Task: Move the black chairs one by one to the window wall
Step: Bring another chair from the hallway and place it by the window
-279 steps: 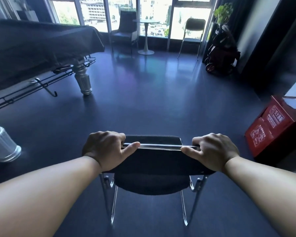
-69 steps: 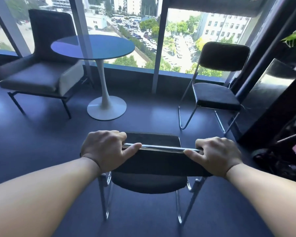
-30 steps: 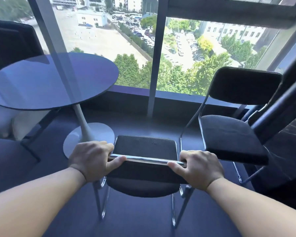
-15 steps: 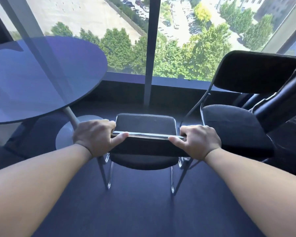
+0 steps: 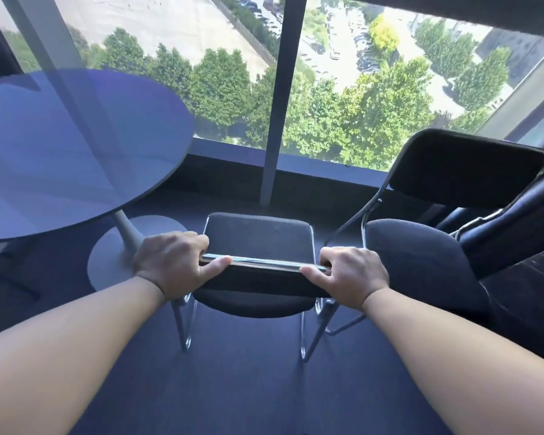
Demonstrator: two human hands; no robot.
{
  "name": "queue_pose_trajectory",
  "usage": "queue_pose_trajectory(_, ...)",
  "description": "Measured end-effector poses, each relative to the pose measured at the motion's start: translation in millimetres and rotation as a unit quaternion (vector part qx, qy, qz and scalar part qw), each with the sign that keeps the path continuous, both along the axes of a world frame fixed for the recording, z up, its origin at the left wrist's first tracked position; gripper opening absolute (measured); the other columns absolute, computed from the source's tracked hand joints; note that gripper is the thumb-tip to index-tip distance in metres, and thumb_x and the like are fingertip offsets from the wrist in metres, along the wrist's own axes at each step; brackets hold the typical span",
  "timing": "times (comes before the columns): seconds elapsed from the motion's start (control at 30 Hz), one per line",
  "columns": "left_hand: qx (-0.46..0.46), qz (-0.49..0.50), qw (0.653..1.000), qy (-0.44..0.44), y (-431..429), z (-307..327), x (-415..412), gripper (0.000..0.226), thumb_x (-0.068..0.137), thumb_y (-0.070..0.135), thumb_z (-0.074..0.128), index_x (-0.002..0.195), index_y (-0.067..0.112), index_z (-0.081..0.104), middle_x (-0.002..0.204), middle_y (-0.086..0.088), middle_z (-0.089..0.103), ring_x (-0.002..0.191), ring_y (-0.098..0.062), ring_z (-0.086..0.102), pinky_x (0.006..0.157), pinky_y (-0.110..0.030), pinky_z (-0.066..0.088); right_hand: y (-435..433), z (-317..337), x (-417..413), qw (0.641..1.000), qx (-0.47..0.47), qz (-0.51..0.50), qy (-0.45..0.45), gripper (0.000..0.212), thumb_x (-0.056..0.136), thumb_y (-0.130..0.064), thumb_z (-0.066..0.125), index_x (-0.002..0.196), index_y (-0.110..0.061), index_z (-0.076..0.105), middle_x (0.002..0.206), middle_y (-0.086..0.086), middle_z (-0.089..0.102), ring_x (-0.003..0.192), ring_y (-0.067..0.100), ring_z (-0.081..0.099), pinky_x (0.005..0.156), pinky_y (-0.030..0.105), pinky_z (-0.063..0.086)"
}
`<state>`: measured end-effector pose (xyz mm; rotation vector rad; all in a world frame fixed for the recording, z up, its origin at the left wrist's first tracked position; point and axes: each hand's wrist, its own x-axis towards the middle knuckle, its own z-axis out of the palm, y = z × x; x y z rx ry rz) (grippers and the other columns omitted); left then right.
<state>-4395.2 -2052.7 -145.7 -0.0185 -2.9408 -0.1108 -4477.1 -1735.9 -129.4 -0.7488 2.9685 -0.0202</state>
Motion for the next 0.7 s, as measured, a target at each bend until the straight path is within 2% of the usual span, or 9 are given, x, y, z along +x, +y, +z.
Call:
queue_pose_trajectory(0.07,0.015,0.025,1.0,-0.006,12.5,-0.8,-13.4,0.069,0.078,0.082,0.014,0.061,0.021,0.043,0.064,0.008,0.05,0.069,-0.017,0.055,0.055,-0.032,0.027,8.5,2.6,-25.9,1.0,0.009,0.019,-0.004,0.065,0.081,-0.084,0.028,0.076,-0.022,0.049,0.073,-0.008,0.055,0.073,0.02,0.049,0.067,0.034,0.031)
queue_pose_trajectory(0.13,0.023,0.056,0.998,-0.024,26.2,1.9,-24.7,0.071,0.078,0.081,0.013,0.061,0.021,0.047,0.063,0.009,0.052,0.07,-0.015,0.054,0.055,-0.031,0.028,16.4,3.0,-52.0,0.999,0.021,0.047,0.002,0.068,0.076,-0.085,0.017,0.076,-0.025,0.049,0.077,-0.007,0.059,0.074,0.02,0.049,0.067,0.035,0.03)
queue_pose_trajectory(0.23,0.033,0.111,0.991,-0.061,42.8,6.5,-38.0,0.073,0.076,0.083,0.012,0.065,0.026,0.057,0.067,0.011,0.058,0.074,-0.014,0.055,0.058,-0.029,0.035,23.2,1.7,-92.8,0.996,0.023,0.09,0.011,0.071,0.074,-0.086,0.014,0.08,-0.026,0.052,0.083,-0.006,0.065,0.077,0.021,0.057,0.066,0.035,0.03)
queue_pose_trajectory(0.37,0.064,0.168,0.975,-0.133,70.4,20.9,-54.5,0.058,0.087,0.078,0.027,0.083,0.036,0.067,0.076,0.015,0.062,0.079,-0.014,0.052,0.067,-0.03,0.04,26.4,5.3,-147.2,0.988,0.035,0.148,0.015,0.072,0.074,-0.085,0.014,0.08,-0.025,0.054,0.084,-0.008,0.065,0.075,0.019,0.056,0.065,0.033,0.033)
queue_pose_trajectory(0.43,0.078,0.176,0.968,-0.163,83.7,24.4,-62.5,0.052,0.091,0.075,0.028,0.093,0.04,0.067,0.084,0.015,0.065,0.084,-0.015,0.055,0.067,-0.03,0.04,28.4,12.4,-168.1,0.985,0.045,0.168,0.007,0.074,0.073,-0.086,0.014,0.079,-0.024,0.054,0.082,-0.009,0.063,0.072,0.019,0.052,0.064,0.033,0.033)
queue_pose_trajectory(0.5,0.089,0.171,0.961,-0.199,90.8,25.4,-68.5,0.051,0.091,0.076,0.026,0.102,0.044,0.064,0.09,0.017,0.066,0.092,-0.016,0.059,0.071,-0.031,0.043,33.3,20.5,-177.6,0.983,0.058,0.174,-0.014,0.072,0.074,-0.088,0.016,0.077,-0.025,0.051,0.079,-0.01,0.057,0.077,0.02,0.056,0.065,0.033,0.032)
queue_pose_trajectory(0.57,0.119,0.16,0.947,-0.252,87.2,25.8,-72.5,0.052,0.09,0.078,0.025,0.106,0.046,0.063,0.092,0.019,0.065,0.094,-0.014,0.058,0.075,-0.031,0.044,38.2,23.4,-173.2,0.986,0.066,0.15,-0.039,0.069,0.079,-0.088,0.022,0.078,-0.026,0.054,0.081,-0.01,0.058,0.084,0.02,0.06,0.067,0.035,0.036)
queue_pose_trajectory(0.63,0.181,0.137,0.921,-0.316,79.6,33.8,-77.7,0.054,0.091,0.078,0.027,0.105,0.043,0.065,0.096,0.019,0.066,0.097,-0.013,0.06,0.084,-0.032,0.046,42.0,26.1,-160.7,0.994,0.047,0.071,-0.062,0.072,0.078,-0.091,0.028,0.086,-0.026,0.059,0.09,-0.006,0.063,0.094,0.02,0.059,0.075,0.037,0.039)
queue_pose_trajectory(0.7,0.219,0.107,0.899,-0.365,74.6,46.7,-82.7,0.053,0.093,0.074,0.031,0.106,0.039,0.068,0.103,0.015,0.068,0.104,-0.012,0.061,0.096,-0.033,0.046,41.9,26.0,-143.0,0.997,-0.005,-0.041,-0.063,0.083,0.074,-0.094,0.035,0.109,-0.023,0.061,0.113,0.0,0.062,0.115,0.023,0.053,0.093,0.039,0.042)
